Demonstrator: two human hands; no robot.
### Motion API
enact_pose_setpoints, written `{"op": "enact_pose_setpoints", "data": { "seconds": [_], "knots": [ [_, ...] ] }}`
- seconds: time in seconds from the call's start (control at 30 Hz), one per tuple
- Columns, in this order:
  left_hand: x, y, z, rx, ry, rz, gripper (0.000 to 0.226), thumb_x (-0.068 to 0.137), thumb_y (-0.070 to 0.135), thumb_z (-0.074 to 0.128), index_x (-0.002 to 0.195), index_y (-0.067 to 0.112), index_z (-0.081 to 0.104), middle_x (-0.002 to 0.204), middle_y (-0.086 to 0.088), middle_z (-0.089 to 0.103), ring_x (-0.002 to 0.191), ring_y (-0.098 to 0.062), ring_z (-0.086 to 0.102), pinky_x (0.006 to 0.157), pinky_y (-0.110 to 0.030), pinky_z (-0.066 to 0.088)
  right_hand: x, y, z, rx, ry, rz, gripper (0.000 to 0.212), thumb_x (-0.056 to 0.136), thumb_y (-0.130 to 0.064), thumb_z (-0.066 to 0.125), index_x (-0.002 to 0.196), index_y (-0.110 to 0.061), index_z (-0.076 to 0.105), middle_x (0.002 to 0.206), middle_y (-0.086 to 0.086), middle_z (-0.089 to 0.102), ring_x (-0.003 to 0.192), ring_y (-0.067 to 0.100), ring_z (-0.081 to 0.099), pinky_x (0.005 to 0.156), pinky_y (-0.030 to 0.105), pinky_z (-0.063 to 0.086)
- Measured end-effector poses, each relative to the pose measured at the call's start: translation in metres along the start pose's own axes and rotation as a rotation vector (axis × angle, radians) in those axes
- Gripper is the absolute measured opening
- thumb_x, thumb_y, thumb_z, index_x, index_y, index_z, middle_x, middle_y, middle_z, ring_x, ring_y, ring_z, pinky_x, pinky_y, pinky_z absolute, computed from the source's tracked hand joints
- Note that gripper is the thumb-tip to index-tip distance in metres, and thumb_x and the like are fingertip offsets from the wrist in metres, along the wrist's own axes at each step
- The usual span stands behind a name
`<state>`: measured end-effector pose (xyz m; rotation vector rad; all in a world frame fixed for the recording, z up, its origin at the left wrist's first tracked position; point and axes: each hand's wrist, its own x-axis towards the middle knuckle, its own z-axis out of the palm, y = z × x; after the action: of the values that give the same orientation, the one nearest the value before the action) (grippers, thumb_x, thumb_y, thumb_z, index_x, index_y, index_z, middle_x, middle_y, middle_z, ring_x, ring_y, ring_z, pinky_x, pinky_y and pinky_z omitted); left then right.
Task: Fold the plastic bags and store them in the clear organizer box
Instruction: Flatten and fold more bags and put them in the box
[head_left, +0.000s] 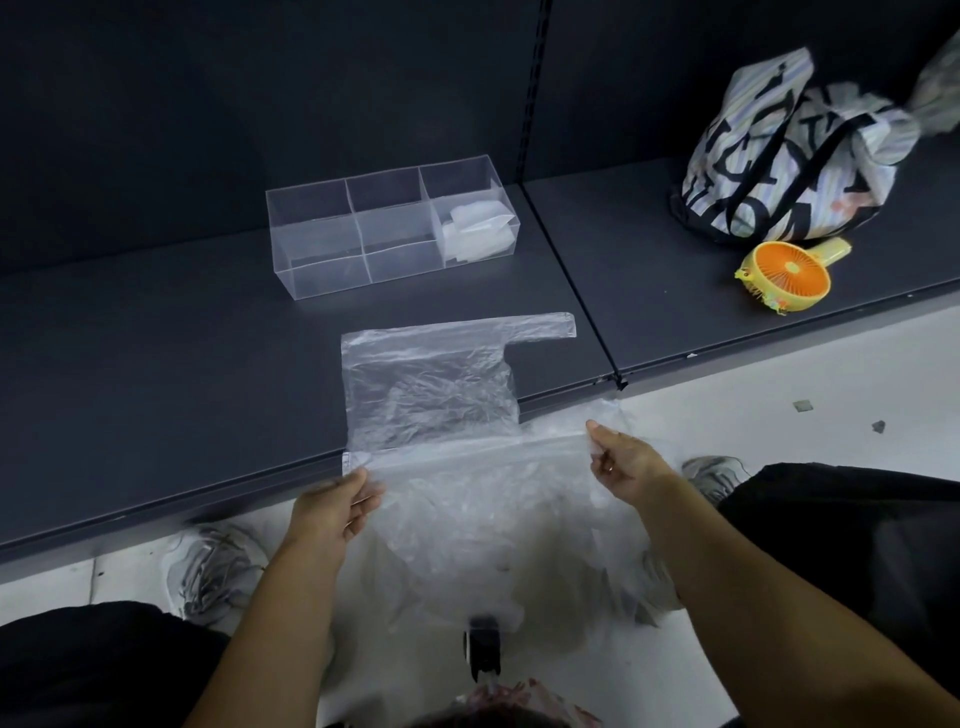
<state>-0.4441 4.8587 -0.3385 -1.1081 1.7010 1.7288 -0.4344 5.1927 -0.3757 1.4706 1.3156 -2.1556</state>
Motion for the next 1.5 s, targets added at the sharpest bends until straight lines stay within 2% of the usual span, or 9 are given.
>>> {"op": "enact_pose_setpoints", "data": {
  "seconds": [0.4, 0.57, 0.7, 0.83, 0.93, 1.03, 1.13, 1.3, 1.5],
  "knots": [
    [-0.004, 0.011, 0.003, 0.288, 0.217, 0.335, 0.025, 0.084, 0.029, 0.071, 0.065, 0.013, 0.067, 0.051, 0.002, 0.064, 0.052, -0.012, 0.062, 0.062, -0.027, 0.047, -0.004, -0.091, 0.051, -0.611, 0.294, -0.655, 0.021, 0.082, -0.026, 0.073, 0.070, -0.010, 0.066, 0.054, -0.006, 0.058, 0.055, 0.013, 0.052, 0.058, 0.019, 0.042],
    [0.003, 0.041, 0.019, 0.629, 0.530, 0.816, 0.019, 0.095, 0.015, 0.054, 0.087, 0.004, 0.066, 0.089, -0.015, 0.066, 0.086, -0.035, 0.059, 0.073, -0.034, 0.042, 0.000, -0.104, 0.049, -0.945, 0.459, -0.617, 0.015, 0.085, -0.022, 0.067, 0.089, -0.008, 0.071, 0.096, 0.015, 0.070, 0.095, 0.033, 0.064, 0.082, 0.035, 0.047],
    [0.037, 0.062, 0.046, 1.026, 0.266, 1.046, 0.039, 0.102, 0.016, 0.038, 0.136, 0.001, 0.048, 0.143, -0.017, 0.046, 0.134, -0.031, 0.039, 0.114, -0.038, 0.023, -0.007, -0.085, 0.068, -1.159, 0.777, -0.672, 0.022, 0.084, -0.016, 0.057, 0.104, -0.013, 0.065, 0.117, 0.019, 0.056, 0.115, 0.038, 0.047, 0.096, 0.046, 0.033],
    [0.077, 0.065, 0.051, 1.386, 0.159, 0.971, 0.064, 0.099, 0.049, 0.010, 0.152, 0.015, -0.001, 0.160, 0.001, -0.008, 0.147, -0.013, -0.010, 0.118, -0.034, -0.012, -0.016, -0.056, 0.126, -1.205, 0.392, -1.178, 0.026, 0.087, -0.010, 0.056, 0.112, -0.006, 0.065, 0.124, 0.021, 0.054, 0.114, 0.041, 0.048, 0.096, 0.043, 0.037],
    [0.093, 0.066, 0.053, 1.443, 0.218, 0.964, 0.074, 0.088, 0.060, -0.007, 0.147, 0.017, -0.017, 0.153, 0.003, -0.024, 0.145, -0.013, -0.017, 0.117, -0.038, -0.016, -0.022, -0.019, 0.177, -1.398, -0.063, -1.269, 0.038, 0.096, -0.017, 0.048, 0.131, -0.006, 0.055, 0.144, 0.016, 0.044, 0.135, 0.032, 0.037, 0.116, 0.039, 0.024],
    [0.104, 0.072, 0.055, 1.561, 0.307, 0.916, 0.072, 0.094, 0.049, 0.011, 0.142, 0.013, -0.030, 0.153, -0.004, -0.031, 0.143, -0.019, -0.026, 0.118, -0.045, -0.011, -0.026, 0.018, 0.224, -1.482, -0.268, -1.274, 0.047, 0.101, -0.025, 0.039, 0.145, -0.011, 0.038, 0.155, 0.009, 0.028, 0.145, 0.023, 0.019, 0.120, 0.034, 0.000],
    [0.109, 0.076, 0.051, 1.621, 0.328, 0.904, 0.083, 0.093, 0.047, 0.024, 0.143, 0.011, -0.032, 0.154, -0.008, -0.032, 0.141, -0.023, -0.029, 0.117, -0.048, -0.010, -0.014, 0.032, 0.247, -1.552, -0.278, -1.200, 0.053, 0.103, -0.037, 0.029, 0.151, -0.016, 0.023, 0.160, 0.003, 0.015, 0.148, 0.016, 0.005, 0.119, 0.032, -0.008],
    [0.110, 0.080, 0.048, 1.459, 0.264, 0.968, 0.076, 0.089, 0.061, -0.006, 0.149, 0.014, -0.015, 0.157, -0.001, -0.020, 0.145, -0.016, -0.018, 0.117, -0.043, -0.014, 0.029, -0.002, 0.195, -1.803, -0.077, -1.198, 0.075, 0.092, -0.065, 0.005, 0.154, -0.022, 0.005, 0.162, 0.001, -0.001, 0.148, 0.016, -0.007, 0.118, 0.038, -0.011],
    [0.105, 0.084, 0.046, 1.497, 0.245, 0.926, 0.081, 0.085, 0.065, -0.011, 0.146, 0.014, -0.019, 0.159, -0.004, -0.017, 0.145, -0.019, -0.020, 0.117, -0.046, -0.012, 0.051, -0.064, 0.113, -1.776, 0.260, -1.093, 0.082, 0.088, -0.065, 0.001, 0.154, -0.016, 0.010, 0.161, 0.010, 0.005, 0.149, 0.025, 0.001, 0.119, 0.044, -0.006]
  ]
}}
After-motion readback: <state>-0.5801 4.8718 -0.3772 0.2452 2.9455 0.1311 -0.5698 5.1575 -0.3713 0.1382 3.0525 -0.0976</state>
